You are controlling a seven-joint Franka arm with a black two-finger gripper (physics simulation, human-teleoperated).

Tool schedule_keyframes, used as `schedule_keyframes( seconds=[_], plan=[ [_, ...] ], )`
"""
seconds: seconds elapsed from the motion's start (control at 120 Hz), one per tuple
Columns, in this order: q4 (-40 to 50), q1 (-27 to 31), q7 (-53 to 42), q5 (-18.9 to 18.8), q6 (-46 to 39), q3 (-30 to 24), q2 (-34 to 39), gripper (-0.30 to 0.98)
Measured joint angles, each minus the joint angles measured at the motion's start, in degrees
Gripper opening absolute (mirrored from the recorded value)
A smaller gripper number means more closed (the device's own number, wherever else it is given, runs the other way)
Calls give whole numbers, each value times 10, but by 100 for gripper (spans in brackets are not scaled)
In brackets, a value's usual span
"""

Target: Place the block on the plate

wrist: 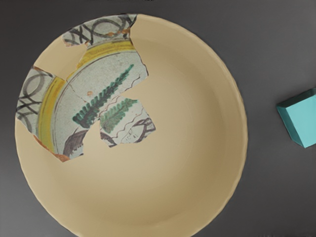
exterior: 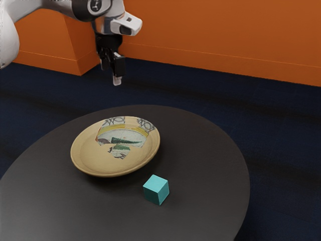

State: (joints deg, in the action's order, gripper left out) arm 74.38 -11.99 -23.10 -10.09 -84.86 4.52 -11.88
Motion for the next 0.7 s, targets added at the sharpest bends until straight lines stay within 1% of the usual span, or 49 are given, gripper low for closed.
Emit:
schedule_keyframes(
  seconds=[0.108, 0.225, 0.333, 0.517, 0.7],
  plan=[
    [2, -4, -18, 1, -2, -2, -4, 69],
    [8, -30, -34, 2, -3, -4, -24, 69],
    [12, -39, -46, 5, -6, -11, -43, 69],
    [89, -38, -62, 70, -28, -19, -39, 69],
    [192, -40, -72, 114, -117, -33, -32, 69]
  ],
)
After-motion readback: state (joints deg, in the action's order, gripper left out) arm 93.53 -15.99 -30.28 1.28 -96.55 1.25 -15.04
